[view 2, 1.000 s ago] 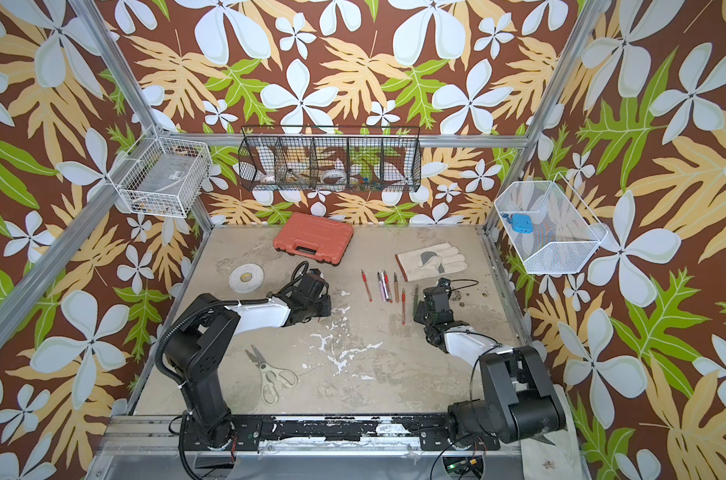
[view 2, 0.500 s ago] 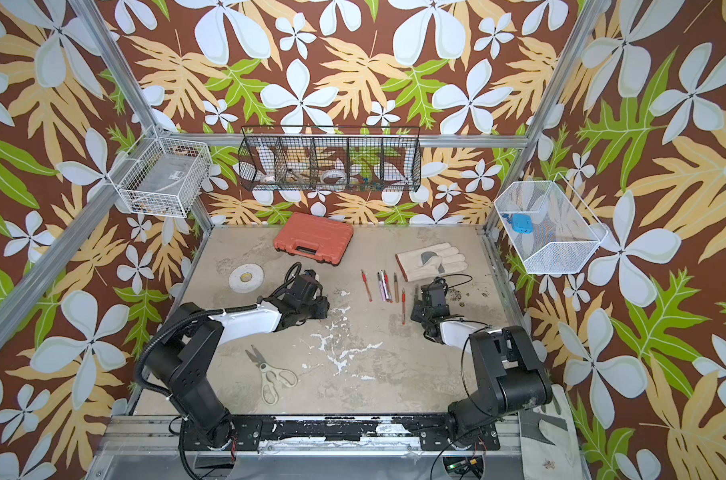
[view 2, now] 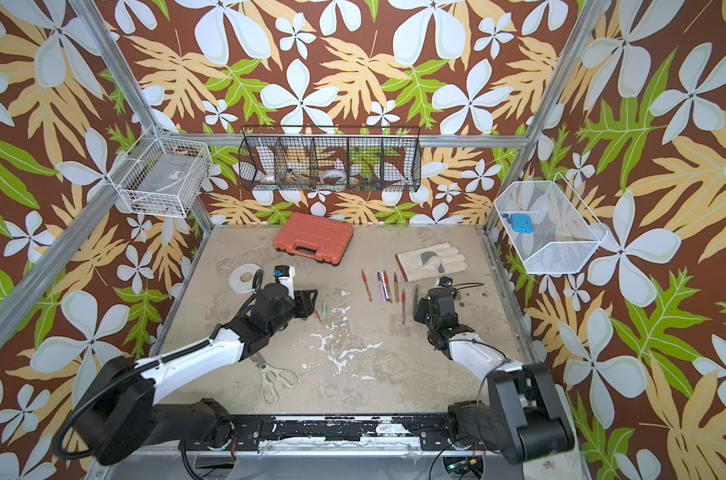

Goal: Open the pen caps

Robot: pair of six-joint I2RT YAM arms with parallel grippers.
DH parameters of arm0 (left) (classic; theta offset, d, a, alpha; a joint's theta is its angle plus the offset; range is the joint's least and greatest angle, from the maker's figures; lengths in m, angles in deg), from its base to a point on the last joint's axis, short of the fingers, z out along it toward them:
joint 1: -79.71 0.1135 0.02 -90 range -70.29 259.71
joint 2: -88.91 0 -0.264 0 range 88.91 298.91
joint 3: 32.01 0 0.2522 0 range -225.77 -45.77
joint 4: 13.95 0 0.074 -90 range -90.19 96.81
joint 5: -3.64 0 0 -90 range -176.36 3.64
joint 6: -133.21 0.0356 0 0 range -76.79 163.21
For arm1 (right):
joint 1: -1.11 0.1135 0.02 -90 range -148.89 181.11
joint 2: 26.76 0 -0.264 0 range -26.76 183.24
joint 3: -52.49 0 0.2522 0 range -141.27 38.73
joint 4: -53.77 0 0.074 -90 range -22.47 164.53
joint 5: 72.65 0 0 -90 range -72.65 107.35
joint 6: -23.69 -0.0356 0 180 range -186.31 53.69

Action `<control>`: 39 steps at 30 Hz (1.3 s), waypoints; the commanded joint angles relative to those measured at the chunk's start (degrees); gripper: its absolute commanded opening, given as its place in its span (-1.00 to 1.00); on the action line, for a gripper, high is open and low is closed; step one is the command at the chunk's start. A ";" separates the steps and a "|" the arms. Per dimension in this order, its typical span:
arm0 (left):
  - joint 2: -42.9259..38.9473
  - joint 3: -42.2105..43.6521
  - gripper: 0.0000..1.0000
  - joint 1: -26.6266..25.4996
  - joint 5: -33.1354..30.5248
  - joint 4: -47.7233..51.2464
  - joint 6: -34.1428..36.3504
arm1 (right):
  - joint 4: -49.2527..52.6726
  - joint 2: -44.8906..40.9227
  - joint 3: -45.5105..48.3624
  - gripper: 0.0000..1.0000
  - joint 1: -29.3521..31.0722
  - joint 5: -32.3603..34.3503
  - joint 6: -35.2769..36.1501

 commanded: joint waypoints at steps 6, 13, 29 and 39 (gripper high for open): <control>-24.02 9.72 0.99 0.06 -16.07 -11.54 13.35 | -6.74 -19.46 5.22 0.99 0.22 11.27 4.87; -33.75 25.63 0.99 0.42 -28.73 -32.20 31.31 | -20.73 -17.94 7.84 0.99 -0.07 13.64 17.78; 6.57 31.34 0.99 17.72 -19.44 -64.63 32.72 | -53.32 11.27 14.35 0.97 -4.36 8.74 28.79; 14.29 32.44 1.00 24.40 -8.63 -72.01 28.80 | -56.67 15.50 14.76 0.93 -8.23 1.05 27.16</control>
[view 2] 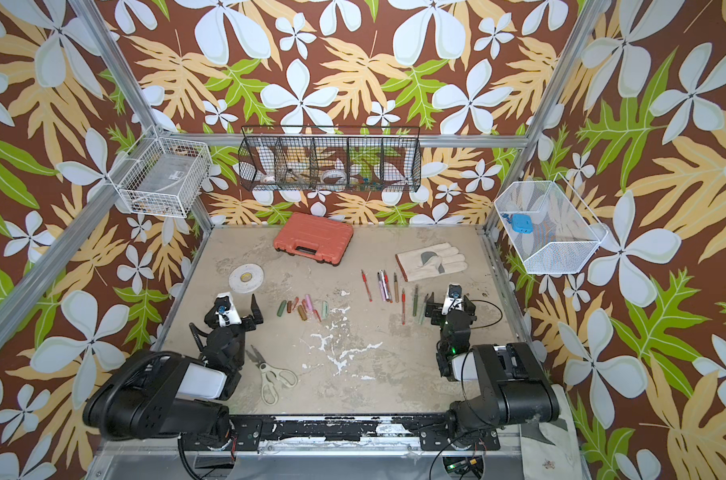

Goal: Open the pen caps

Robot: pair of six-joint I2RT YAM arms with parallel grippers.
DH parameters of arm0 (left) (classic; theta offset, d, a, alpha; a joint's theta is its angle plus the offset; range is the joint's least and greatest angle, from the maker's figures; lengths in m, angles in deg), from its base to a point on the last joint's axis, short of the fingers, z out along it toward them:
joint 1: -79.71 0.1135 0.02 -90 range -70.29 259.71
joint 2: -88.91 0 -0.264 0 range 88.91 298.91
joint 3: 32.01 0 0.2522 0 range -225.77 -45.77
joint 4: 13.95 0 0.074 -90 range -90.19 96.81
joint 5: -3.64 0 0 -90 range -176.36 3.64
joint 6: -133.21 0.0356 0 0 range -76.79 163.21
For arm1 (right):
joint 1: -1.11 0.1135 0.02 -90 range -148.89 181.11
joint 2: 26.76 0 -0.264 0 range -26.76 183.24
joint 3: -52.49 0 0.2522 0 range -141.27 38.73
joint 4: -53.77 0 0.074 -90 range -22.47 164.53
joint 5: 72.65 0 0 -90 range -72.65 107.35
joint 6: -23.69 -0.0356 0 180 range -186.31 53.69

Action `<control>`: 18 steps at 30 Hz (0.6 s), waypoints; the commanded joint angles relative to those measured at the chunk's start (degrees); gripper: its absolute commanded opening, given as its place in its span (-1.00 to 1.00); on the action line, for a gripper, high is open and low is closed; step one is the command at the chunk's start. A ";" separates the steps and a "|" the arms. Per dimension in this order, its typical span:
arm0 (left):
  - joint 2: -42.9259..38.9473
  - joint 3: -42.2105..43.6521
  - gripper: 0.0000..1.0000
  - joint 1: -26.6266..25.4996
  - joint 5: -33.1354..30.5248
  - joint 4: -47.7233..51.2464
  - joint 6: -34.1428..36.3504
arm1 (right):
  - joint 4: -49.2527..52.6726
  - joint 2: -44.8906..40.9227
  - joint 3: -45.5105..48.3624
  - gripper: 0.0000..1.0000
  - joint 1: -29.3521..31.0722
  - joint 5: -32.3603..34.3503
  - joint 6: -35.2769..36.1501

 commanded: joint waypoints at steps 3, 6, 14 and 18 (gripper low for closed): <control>-0.09 -3.92 1.00 1.07 7.24 1.95 -1.11 | -1.31 0.38 -1.15 0.95 -0.29 -4.29 0.28; -1.18 -6.48 1.00 3.09 10.56 9.25 -2.98 | -1.08 0.60 -1.33 0.99 -0.31 -4.24 0.28; -0.84 -6.40 0.99 3.63 10.39 8.19 -3.52 | -1.31 0.25 -1.06 0.99 -0.25 -4.07 0.37; -0.79 -6.04 0.99 3.61 10.27 7.42 -3.46 | -1.32 0.28 -1.06 0.99 -0.28 -4.07 0.36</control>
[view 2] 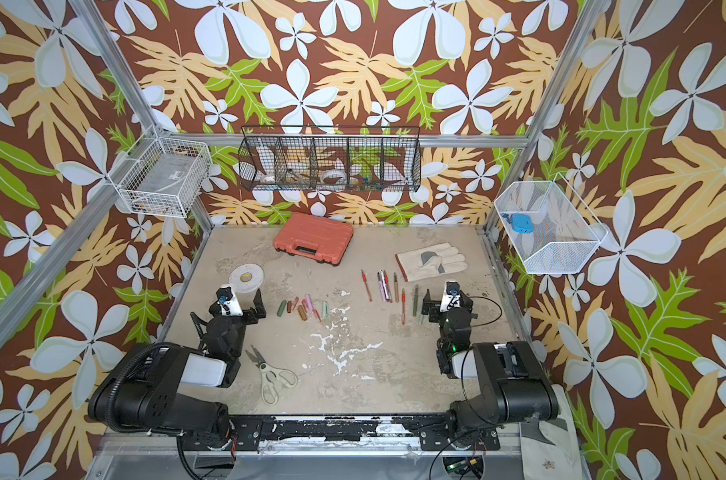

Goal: Open the pen caps

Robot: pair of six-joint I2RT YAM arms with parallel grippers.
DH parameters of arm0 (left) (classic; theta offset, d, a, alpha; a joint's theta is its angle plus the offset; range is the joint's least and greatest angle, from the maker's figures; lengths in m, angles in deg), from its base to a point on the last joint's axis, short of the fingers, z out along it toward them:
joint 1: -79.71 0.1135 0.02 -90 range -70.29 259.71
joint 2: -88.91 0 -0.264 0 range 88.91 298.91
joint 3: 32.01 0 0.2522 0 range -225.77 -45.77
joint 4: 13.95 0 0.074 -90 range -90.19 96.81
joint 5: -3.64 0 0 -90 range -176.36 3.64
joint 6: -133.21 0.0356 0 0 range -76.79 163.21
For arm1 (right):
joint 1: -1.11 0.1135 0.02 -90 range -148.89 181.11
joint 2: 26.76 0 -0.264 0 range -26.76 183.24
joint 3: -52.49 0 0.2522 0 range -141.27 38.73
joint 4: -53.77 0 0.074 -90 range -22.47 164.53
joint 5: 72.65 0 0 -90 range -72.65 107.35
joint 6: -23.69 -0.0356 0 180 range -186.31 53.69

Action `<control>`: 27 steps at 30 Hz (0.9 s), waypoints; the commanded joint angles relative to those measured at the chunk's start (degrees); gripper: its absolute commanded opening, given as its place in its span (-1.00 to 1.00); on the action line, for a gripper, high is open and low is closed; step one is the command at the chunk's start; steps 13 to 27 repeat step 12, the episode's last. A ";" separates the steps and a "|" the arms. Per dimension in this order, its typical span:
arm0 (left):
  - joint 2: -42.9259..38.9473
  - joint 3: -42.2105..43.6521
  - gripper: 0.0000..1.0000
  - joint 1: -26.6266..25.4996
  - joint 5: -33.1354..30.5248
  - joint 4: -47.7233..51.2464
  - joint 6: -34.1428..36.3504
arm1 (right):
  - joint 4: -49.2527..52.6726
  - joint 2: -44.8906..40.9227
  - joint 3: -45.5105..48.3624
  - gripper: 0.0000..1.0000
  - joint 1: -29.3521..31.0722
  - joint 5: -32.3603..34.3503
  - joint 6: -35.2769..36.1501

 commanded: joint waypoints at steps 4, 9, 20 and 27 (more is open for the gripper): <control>-0.03 -0.14 0.99 0.02 0.23 -1.18 -0.42 | -1.08 -0.04 0.02 0.99 0.05 -0.05 0.19; 0.04 -0.13 0.99 0.07 0.22 -1.22 -0.49 | -0.73 0.19 -0.37 0.99 0.02 -0.05 0.13; 0.00 -0.10 0.99 0.02 0.23 -1.19 -0.43 | -0.81 0.00 -0.19 0.99 0.02 -0.17 0.19; 0.00 -0.10 0.99 0.02 0.23 -1.19 -0.43 | -0.81 0.00 -0.19 0.99 0.02 -0.17 0.19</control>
